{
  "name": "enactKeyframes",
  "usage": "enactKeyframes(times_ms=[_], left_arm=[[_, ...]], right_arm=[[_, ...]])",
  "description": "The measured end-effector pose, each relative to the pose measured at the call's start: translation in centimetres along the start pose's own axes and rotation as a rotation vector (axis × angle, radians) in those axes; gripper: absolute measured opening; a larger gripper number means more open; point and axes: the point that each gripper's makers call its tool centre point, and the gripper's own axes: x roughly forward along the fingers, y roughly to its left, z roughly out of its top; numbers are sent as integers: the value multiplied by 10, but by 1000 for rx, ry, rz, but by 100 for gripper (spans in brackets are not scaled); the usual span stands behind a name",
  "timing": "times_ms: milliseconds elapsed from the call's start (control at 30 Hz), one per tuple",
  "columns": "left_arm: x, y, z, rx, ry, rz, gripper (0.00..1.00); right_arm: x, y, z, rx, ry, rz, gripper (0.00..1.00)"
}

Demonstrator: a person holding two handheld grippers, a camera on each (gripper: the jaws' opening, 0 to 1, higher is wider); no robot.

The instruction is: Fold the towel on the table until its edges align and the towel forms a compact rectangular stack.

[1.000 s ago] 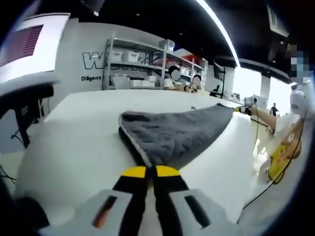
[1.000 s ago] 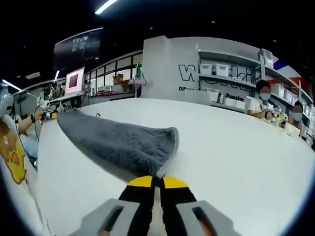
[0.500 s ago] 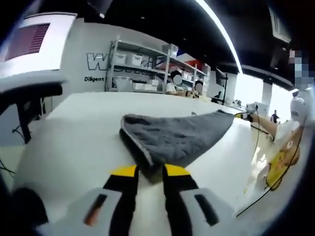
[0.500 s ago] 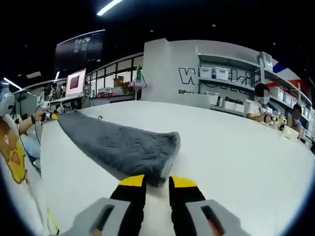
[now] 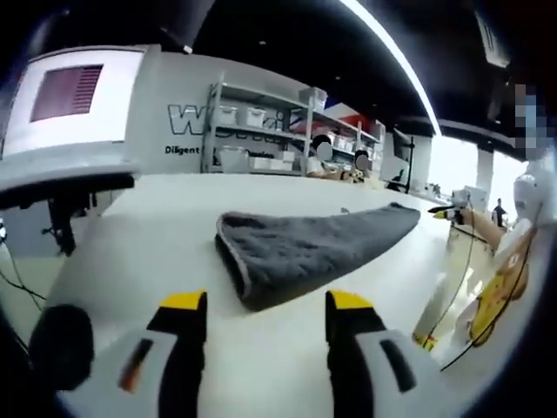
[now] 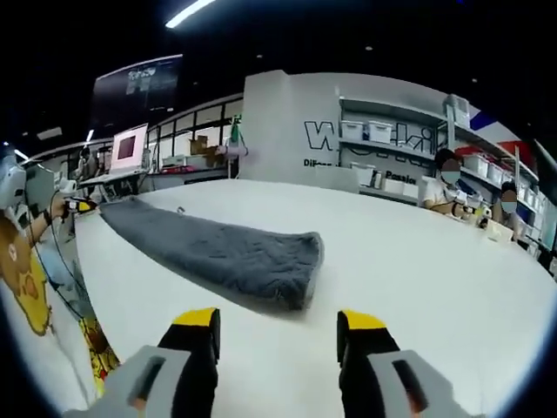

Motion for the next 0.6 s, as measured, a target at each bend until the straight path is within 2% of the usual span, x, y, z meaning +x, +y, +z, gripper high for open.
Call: enactKeyframes(times_ms=[133, 333, 433, 500, 600], left_arm=[[-3, -10, -2, 1, 3, 30, 68], [-6, -30, 6, -3, -18, 93, 75], [-6, -31, -1, -23, 26, 136, 83], [-7, -27, -5, -11, 35, 211, 87], [-5, -32, -14, -20, 46, 237, 90]], right_arm=[[-9, 12, 0, 5, -7, -39, 68], [-19, 33, 4, 21, -21, -73, 84], [-23, 38, 7, 45, -37, -106, 93], [-23, 43, 3, 71, -43, -112, 96], [-20, 49, -2, 103, -36, -117, 99]])
